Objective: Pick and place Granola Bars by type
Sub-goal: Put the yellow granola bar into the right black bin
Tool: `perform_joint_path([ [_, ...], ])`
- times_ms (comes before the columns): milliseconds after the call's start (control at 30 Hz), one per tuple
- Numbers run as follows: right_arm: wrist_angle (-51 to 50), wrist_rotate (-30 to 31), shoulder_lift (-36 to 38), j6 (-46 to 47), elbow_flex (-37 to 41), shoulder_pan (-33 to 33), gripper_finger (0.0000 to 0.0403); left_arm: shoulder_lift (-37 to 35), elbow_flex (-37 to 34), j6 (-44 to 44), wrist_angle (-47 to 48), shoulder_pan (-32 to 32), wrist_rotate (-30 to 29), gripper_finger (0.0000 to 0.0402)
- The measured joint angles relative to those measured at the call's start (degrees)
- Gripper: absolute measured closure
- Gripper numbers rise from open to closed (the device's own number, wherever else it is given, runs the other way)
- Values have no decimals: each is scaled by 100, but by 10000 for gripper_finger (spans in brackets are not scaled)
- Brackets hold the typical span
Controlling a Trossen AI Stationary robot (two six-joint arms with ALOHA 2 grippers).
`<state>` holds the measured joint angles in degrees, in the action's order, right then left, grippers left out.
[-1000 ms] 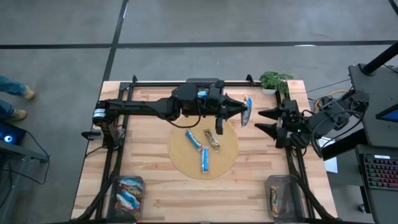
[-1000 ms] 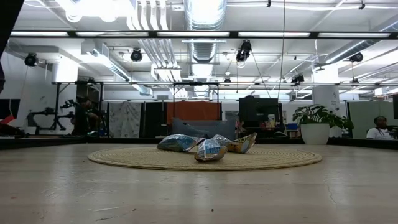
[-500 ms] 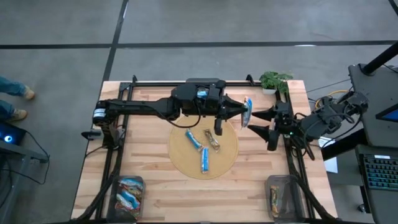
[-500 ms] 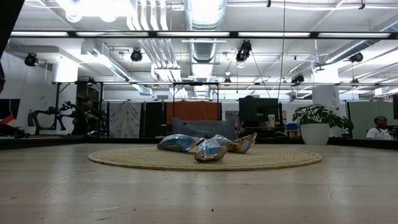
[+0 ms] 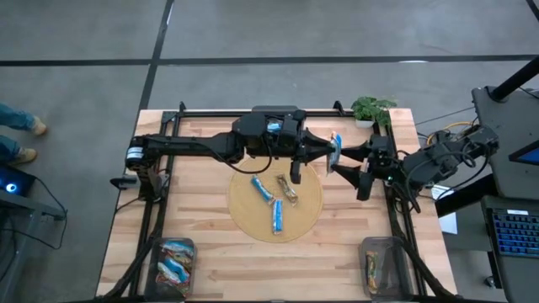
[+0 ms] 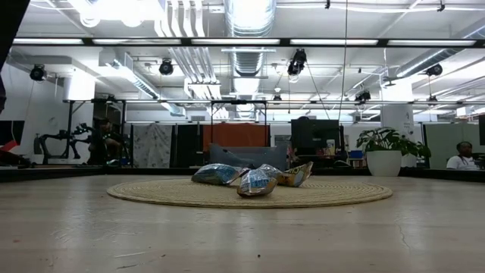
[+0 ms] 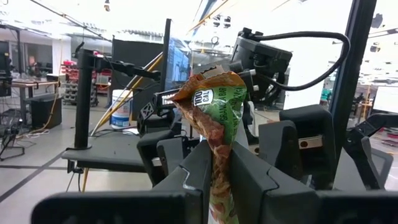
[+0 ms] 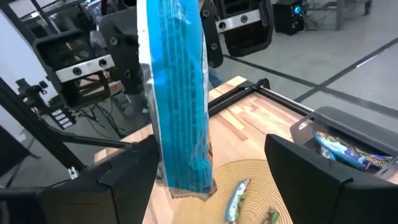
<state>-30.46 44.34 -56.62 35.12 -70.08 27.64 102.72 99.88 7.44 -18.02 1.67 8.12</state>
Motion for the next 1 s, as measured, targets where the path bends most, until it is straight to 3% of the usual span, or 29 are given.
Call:
perform_joint_path([
  [300,154,-126,-277,68,0,-107,126,13,0,8,-42,0,39,372],
  [500,234,-134,-304,5,0,-186,150,22,0,41,-42,0,64,372],
  [733,234,-240,-266,19,0,-184,210,22,0,55,-37,0,85,372],
  [1000,234,-258,-269,-140,0,-182,308,22,0,52,-28,0,85,372],
])
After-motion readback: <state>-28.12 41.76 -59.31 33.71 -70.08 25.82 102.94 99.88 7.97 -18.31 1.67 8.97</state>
